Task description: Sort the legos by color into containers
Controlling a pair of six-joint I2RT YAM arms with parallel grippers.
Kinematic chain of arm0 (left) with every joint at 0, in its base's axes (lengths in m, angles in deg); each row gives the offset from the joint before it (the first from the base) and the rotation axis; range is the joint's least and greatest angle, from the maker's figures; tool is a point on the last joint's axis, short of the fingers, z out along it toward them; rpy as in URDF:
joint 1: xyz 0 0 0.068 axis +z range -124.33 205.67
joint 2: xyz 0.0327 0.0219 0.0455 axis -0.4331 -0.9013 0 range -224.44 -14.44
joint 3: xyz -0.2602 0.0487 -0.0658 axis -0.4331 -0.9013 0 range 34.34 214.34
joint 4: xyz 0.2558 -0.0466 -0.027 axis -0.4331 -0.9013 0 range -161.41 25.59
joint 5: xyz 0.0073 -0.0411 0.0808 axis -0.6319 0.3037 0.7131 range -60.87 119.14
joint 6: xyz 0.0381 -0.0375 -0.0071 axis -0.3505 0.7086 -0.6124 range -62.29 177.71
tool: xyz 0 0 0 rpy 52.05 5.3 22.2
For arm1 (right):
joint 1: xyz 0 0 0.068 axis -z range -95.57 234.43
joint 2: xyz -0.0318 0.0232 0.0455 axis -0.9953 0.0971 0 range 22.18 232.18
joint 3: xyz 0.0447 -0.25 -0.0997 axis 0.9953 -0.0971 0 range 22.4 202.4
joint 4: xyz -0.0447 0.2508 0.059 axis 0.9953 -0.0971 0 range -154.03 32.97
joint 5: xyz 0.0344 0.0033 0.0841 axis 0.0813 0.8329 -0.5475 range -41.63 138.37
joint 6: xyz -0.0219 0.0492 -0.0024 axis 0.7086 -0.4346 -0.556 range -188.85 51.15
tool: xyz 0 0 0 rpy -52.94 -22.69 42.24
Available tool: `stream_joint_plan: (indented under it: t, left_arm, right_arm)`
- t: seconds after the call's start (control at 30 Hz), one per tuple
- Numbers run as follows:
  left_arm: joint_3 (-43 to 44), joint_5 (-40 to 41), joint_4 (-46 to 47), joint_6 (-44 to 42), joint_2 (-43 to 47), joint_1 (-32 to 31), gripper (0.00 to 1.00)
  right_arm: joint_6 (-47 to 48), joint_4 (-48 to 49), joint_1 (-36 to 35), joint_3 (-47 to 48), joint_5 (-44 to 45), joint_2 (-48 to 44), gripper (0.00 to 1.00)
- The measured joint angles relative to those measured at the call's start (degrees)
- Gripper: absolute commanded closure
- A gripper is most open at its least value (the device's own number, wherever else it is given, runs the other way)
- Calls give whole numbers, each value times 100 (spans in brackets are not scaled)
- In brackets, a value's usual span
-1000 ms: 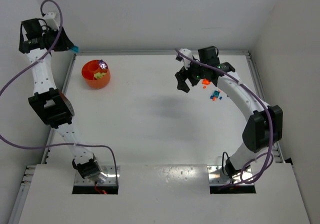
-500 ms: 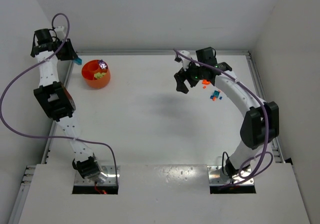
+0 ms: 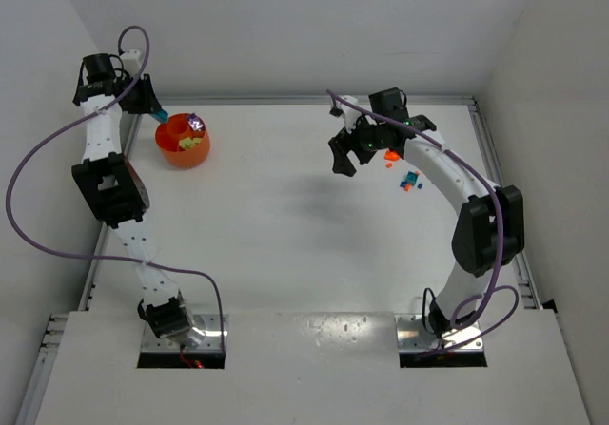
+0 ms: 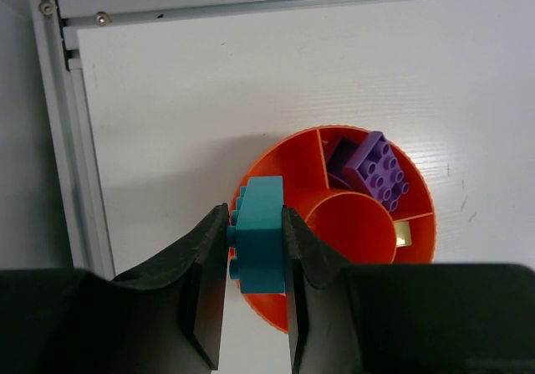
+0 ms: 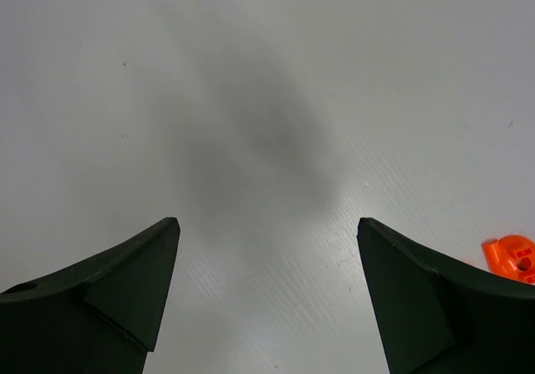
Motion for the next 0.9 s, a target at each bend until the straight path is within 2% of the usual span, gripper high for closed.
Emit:
stream_joint_plan:
  t: [0.37,0.5,0.6,0.63,0.7,0.77,0.9]
  left_arm:
    - [0,-15,-2,-42,-151,-114,89]
    - [-2,11,-22,-85,-271,-116,84]
    - [-35,48,-74,-140,-291,-120,69]
    - [-39,52,-83,-170,-291,-122,55]
    - [-57,74,-87,-223,-291,-129,43]
    - [-74,94,-87,-243,-291,-140,38]
    - [-87,50,-90,-175,-291,-157,36]
  right_arm:
    - [-13,-33,0,107,-15,92,12]
    - [-13,-48,0,107,-15,92,12]
    - [-13,-48,0,107,-15,92,12]
    - [-13,-50,0,109,-15,92,12]
    - [-11,-50,0,109,-11,94,12]
    - [-13,-48,0,109,-4,94,12]
    - [-70,-35,0,105,35,94,12]
